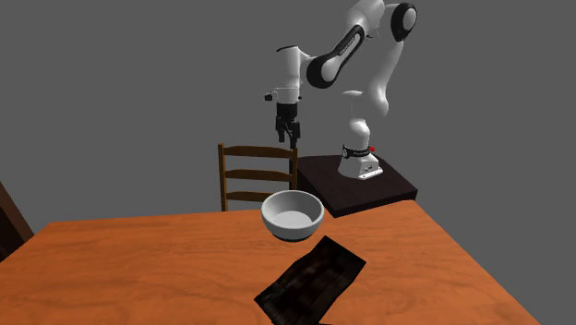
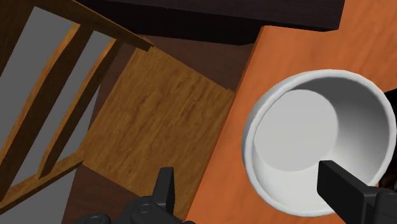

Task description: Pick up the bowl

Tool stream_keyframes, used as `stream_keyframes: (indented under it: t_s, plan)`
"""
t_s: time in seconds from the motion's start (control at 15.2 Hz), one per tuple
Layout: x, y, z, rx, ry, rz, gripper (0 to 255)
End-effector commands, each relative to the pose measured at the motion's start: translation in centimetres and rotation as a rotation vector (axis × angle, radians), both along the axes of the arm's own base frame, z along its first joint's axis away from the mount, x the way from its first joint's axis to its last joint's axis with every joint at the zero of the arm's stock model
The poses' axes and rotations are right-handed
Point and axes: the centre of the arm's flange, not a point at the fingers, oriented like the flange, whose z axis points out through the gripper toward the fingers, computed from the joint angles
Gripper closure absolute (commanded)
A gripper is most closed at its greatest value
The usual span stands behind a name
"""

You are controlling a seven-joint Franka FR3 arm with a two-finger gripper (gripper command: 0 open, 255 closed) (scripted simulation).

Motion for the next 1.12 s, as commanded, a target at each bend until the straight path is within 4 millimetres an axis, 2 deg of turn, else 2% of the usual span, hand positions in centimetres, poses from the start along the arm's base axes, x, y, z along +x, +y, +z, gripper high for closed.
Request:
stream_keyframes:
  t_s: [0.0,0.66,1.06]
  plan:
    - [0.6,0.9,-2.3,0.012,-0.003,-0.003,0]
    - [3.7,5.0,-14.2,0.067,-0.003,-0.013,0]
    - [3.9,5.2,-17.5,0.071,-0.003,-0.014,0]
